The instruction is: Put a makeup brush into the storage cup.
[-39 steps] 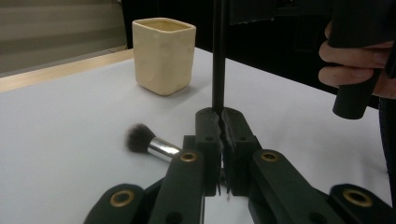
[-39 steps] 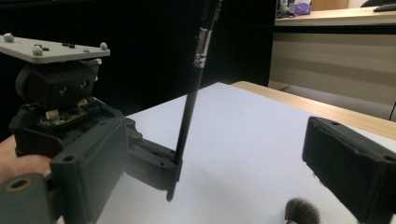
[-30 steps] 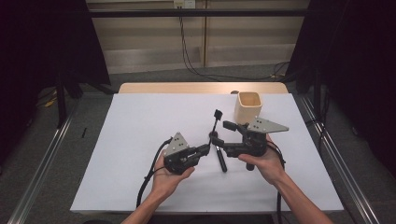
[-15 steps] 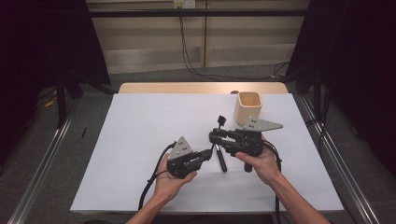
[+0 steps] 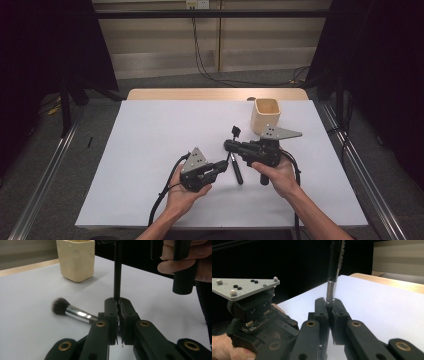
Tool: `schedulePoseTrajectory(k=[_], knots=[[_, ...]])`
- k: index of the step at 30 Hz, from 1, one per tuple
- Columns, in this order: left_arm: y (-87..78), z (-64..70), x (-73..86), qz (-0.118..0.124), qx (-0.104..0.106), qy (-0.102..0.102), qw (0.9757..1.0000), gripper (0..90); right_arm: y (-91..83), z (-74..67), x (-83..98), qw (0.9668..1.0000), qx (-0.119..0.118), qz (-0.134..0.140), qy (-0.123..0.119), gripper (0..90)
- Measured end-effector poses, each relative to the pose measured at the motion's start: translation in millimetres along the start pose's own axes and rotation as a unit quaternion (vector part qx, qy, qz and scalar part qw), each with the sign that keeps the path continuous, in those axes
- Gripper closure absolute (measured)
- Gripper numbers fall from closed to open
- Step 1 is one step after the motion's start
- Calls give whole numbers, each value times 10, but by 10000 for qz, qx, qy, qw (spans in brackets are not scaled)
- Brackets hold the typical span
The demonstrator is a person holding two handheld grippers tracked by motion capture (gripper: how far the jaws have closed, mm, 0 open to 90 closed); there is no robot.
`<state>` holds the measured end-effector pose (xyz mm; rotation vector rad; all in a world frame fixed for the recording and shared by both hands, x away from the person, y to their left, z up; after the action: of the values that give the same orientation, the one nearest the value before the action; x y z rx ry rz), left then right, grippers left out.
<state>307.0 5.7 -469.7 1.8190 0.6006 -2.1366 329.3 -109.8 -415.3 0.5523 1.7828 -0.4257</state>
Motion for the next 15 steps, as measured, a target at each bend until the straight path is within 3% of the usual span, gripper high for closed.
schedulePoseTrajectory(k=[10,15], knots=[[-18,-27,-12,-15,-56,-28,10000,782,-32,24,-25,10000,57,57,-11,864],[-31,-46,-20,-37,-210,-33,9998,718,-39,21,-32,10000,46,61,-33,864]])
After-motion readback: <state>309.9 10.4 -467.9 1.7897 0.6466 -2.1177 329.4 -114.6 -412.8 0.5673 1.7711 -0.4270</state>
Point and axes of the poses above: each handheld gripper's, and its own axes: y roughly forward along the jaws, x roughly out of its underside, z roughly to its right, the point moved 7 cm from there along y, roughly forward along the jaws, and after that the axes turned 12 degrees about z, right-handed, at the moved point
